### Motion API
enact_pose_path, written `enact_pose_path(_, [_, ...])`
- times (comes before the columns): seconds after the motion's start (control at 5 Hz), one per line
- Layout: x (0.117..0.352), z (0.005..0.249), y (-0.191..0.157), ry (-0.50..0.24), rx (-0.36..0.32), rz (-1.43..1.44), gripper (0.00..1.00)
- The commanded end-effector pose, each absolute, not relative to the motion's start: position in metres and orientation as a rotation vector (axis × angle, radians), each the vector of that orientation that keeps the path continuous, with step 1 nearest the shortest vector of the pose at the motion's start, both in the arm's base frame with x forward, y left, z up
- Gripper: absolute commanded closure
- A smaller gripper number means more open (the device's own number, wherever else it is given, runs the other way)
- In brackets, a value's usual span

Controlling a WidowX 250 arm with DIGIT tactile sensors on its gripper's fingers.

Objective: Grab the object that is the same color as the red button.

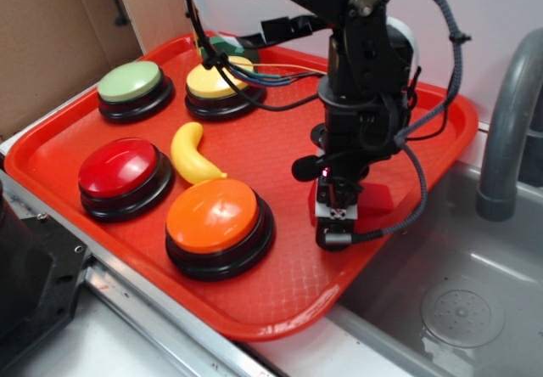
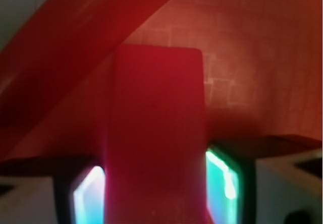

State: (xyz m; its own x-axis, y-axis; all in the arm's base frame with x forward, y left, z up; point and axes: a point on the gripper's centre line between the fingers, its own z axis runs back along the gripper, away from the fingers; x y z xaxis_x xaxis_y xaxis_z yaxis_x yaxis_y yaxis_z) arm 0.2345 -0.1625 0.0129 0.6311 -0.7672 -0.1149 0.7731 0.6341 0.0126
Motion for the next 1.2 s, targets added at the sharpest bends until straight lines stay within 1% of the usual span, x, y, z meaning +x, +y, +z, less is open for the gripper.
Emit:
enact_pose_path(0.0, [0.221, 0.081, -0.144, 0.046, 0.102, -0.77, 1.0])
enact_pose_path(0.2, [0.215, 0.131, -0.128, 0.037, 0.148, -0.658, 1.0])
enact_pose_path(0.4, [0.198, 0.18, -0.098, 0.018, 0.192, -0.548, 1.0])
enact_pose_path(0.6, [0.177, 0.22, -0.076, 0.015, 0.191, -0.503, 1.0])
enact_pose_path(0.8, [0.163, 0.232, -0.069, 0.034, 0.169, -0.473, 1.0])
enact_pose_path(1.0, [0.158, 0.229, -0.064, 0.132, 0.221, -0.321, 1.0])
